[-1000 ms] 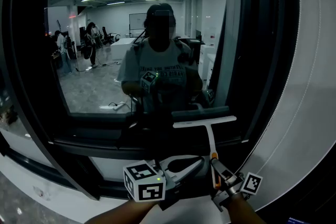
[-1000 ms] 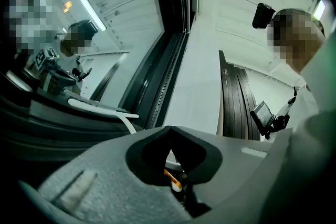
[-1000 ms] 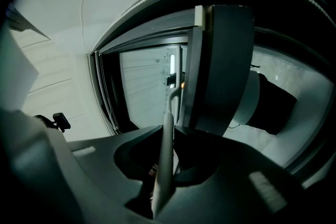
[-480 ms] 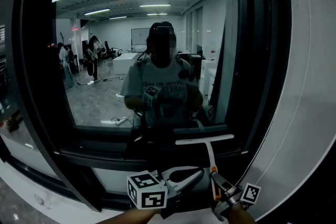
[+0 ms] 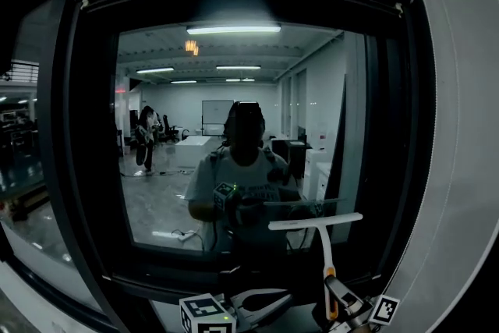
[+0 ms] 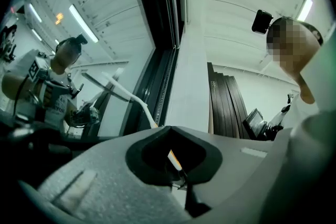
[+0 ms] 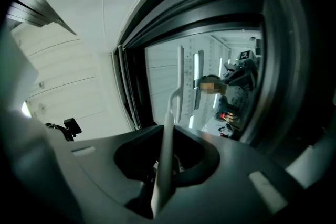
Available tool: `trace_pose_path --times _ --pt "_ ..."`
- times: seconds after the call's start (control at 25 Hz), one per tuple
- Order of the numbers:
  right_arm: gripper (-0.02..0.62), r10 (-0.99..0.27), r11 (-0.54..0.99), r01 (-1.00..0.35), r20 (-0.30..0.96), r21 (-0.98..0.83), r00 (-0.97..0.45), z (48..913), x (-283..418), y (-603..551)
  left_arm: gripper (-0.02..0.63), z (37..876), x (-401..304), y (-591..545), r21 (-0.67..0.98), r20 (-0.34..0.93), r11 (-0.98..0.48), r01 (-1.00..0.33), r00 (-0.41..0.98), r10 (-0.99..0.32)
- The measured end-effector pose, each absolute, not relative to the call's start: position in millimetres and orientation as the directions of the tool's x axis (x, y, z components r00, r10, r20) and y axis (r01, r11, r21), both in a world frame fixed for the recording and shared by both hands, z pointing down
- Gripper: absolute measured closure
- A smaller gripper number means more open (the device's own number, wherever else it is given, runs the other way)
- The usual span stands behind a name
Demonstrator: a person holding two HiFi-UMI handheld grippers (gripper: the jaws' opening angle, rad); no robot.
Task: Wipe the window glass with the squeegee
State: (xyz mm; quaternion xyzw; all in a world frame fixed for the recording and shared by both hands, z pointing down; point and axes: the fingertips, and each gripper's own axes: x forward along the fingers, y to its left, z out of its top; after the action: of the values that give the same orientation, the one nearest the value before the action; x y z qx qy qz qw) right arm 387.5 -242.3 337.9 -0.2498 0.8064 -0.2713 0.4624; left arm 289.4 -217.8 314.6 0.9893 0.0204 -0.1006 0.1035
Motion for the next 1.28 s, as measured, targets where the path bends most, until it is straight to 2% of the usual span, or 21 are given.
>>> trace_pose_path --times 0.32,0.64,0.92,1.28 --pt "0.531 -0.444 0.895 -0.219 -0.719 -0.389 -0.534 168.1 331.1 -271.5 0.606 222.2 217.1 -241.8 0.065 -0.291 -0.997 0.038 0.957 0.018" --pt "0.531 -0.304 0.949 -0.253 -0.761 -0.189 -0.573 42.6 286.4 -287.3 0.606 163.8 190.5 -264.9 -0.017 -0.287 -0.999 0.03 0.957 0.034" --pt "0.531 -0.27 0.957 -0.252 -0.758 -0.143 -0.594 -13.8 259.7 -317.7 0.606 130.8 180.5 -289.0 -0.015 -0.311 -1.0 0.017 0.95 0.021" --pt "0.531 -0.259 0.962 -0.224 -0.779 -0.156 -0.571 -37.4 238.5 -347.5 0.606 95.8 166.8 -297.8 -0.086 -0.328 -0.996 -0.031 0.945 -0.002"
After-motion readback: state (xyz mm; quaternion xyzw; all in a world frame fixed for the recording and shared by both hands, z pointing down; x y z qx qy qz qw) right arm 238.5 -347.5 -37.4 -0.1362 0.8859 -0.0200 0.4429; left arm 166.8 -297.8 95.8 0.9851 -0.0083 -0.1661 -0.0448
